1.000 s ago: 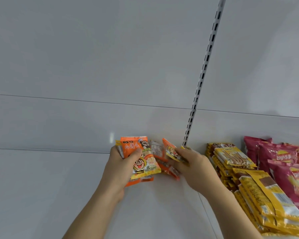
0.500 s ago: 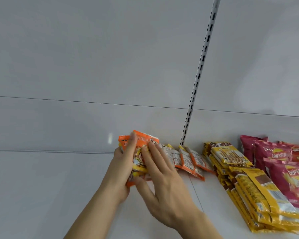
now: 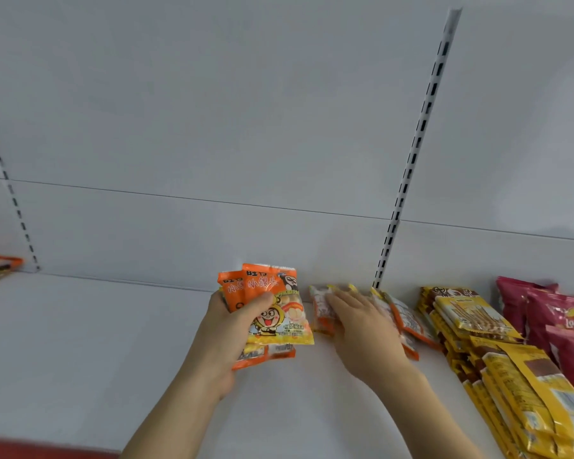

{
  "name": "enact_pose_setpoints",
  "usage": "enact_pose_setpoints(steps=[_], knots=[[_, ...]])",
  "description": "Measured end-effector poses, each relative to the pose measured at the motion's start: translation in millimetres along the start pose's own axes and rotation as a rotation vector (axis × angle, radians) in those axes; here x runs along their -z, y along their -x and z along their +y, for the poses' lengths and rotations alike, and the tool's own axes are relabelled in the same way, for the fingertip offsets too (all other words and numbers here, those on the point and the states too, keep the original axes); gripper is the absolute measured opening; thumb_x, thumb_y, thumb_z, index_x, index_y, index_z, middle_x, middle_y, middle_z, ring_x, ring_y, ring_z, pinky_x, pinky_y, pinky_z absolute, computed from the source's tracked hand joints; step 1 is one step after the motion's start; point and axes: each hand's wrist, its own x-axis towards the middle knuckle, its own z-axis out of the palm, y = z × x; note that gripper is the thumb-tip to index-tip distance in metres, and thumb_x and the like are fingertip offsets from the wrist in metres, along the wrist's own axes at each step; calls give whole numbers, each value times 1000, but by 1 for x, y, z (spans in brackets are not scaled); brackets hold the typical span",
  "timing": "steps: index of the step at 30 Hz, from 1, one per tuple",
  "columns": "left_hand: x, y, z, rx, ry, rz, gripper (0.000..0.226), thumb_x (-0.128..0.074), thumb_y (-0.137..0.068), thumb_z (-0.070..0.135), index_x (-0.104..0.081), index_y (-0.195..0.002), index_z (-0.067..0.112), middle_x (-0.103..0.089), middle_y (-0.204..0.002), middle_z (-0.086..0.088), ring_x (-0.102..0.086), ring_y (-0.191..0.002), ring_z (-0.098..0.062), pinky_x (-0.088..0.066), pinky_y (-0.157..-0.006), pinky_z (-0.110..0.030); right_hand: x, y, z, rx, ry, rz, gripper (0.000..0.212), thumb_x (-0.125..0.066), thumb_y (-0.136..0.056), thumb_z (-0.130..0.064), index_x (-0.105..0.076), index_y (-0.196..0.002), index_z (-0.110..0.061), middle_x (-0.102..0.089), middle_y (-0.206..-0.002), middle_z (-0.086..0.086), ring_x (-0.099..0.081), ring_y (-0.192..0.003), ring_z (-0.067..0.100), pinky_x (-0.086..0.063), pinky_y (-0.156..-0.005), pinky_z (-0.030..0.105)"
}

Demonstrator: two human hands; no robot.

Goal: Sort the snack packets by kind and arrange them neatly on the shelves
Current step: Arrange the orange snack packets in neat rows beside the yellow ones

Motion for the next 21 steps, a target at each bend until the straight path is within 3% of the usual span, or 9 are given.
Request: enact_pose_setpoints(steps=[3,5,6,9,11,14,17,19,21], knots=[[7,8,0,-13,-4,59,38,-80,-88,25,-61,-120,21,-81,-95,-2,-80,-75,-23,-60,-52,-32,1,4,-6,-13,-213,285,44,-57,-94,-6,-58,-137,-14,-62,-137,6,-57,-126,30,-45,-102,35],[10,13,1,-42,-1,106,38,-80,-88,23,-58,-119,21,-79,-96,-3,-79,-69,-20,-58,-47,-29,4,11,-19,81,-297,526,45,-56,-92,-5,-59,-136,-8,-62,-137,10,-59,-125,32,-48,-101,40],[11,17,2,-55,3,128,38,-80,-88,23,-57,-118,22,-78,-96,-3,-79,-69,-20,-58,-48,-30,6,16,-32,147,-325,562,46,-54,-92,-6,-58,-138,-8,-58,-142,11,-55,-130,32,-46,-105,41],[13,26,2,-78,28,131,38,-78,-88,34,-60,-121,24,-80,-103,-6,-80,-82,-26,-62,-65,-40,-1,34,-72,373,-349,452,51,-47,-97,-18,-46,-148,-13,-35,-159,11,-25,-150,29,-29,-120,42],[21,34,2,-64,91,114,38,-71,-93,44,-59,-124,25,-80,-107,-7,-80,-86,-25,-60,-60,-36,-8,47,-95,464,-425,316,59,-43,-101,-33,-33,-156,-15,-16,-166,10,-6,-155,21,-17,-123,38],[45,48,6,-39,194,90,49,-58,-95,59,-58,-130,26,-80,-109,-3,-79,-93,-21,-60,-60,-32,-9,57,-124,440,-557,165,58,-27,-104,-48,-22,-158,-28,-2,-168,-6,3,-154,8,-14,-124,34],[77,59,15,-84,159,71,57,-64,-84,60,-58,-130,27,-80,-110,-2,-79,-97,-24,-62,-70,-38,-5,60,-155,381,-665,150,53,-22,-103,-54,-36,-152,-39,-10,-165,-20,-11,-150,-5,-24,-120,22],[103,67,24,-102,131,81,59,-73,-79,51,-57,-131,27,-79,-111,-4,-78,-98,-27,-63,-74,-45,-1,60,-182,325,-843,171,43,-33,-104,-48,-51,-142,-42,-29,-158,-27,-28,-142,-12,-32,-110,11],[135,74,31,-110,123,83,53,-75,-83,40,-58,-131,26,-79,-113,-7,-78,-100,-31,-62,-83,-55,1,61,-211,211,-1074,185,29,-50,-101,-34,-62,-126,-41,-51,-143,-26,-51,-130,-5,-47,-99,17]])
